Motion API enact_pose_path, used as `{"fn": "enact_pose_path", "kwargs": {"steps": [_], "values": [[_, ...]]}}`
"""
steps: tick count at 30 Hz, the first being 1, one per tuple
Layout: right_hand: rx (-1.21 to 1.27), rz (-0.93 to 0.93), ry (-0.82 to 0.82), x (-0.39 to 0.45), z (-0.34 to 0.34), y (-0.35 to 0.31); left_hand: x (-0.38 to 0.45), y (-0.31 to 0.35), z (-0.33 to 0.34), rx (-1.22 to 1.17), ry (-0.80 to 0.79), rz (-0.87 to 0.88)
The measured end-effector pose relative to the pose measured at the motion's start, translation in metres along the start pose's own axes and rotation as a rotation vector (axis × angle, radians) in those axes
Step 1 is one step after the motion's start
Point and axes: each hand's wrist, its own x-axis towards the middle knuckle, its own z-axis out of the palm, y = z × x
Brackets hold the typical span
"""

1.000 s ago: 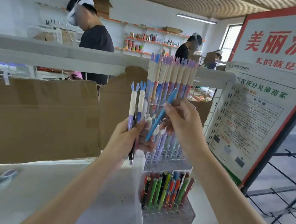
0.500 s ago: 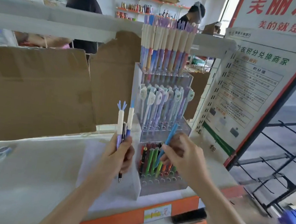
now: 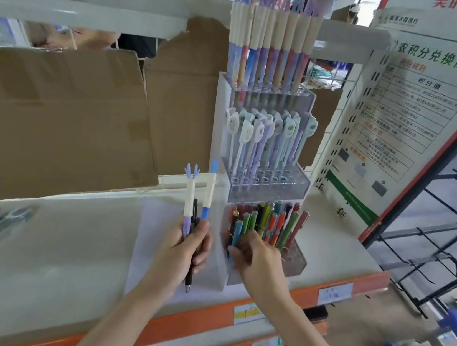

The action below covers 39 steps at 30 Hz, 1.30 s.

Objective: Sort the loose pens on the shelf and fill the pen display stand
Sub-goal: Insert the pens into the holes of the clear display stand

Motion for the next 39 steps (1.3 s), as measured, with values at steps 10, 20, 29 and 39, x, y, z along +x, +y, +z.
{"fn": "enact_pose_path", "kwargs": {"steps": [10, 20, 29, 39], "values": [[0.135, -0.025, 0.094, -0.009, -0.021, -0.015, -0.003, 0.000, 0.003, -0.054, -0.022, -0.025], [0.177, -0.174, 0.077, 0.012, -0.046, -0.060, 0.002, 0.018, 0.017, 0.012, -0.188, 0.021], [0.493, -0.353, 0.218, 0.078, -0.137, -0.131, 0.052, 0.097, 0.014, 0.201, 0.010, 0.215], [0.117, -0.399, 0.362, 0.165, -0.164, -0.149, 0.068, 0.125, 0.018, 0.204, -0.018, 0.150]]}}
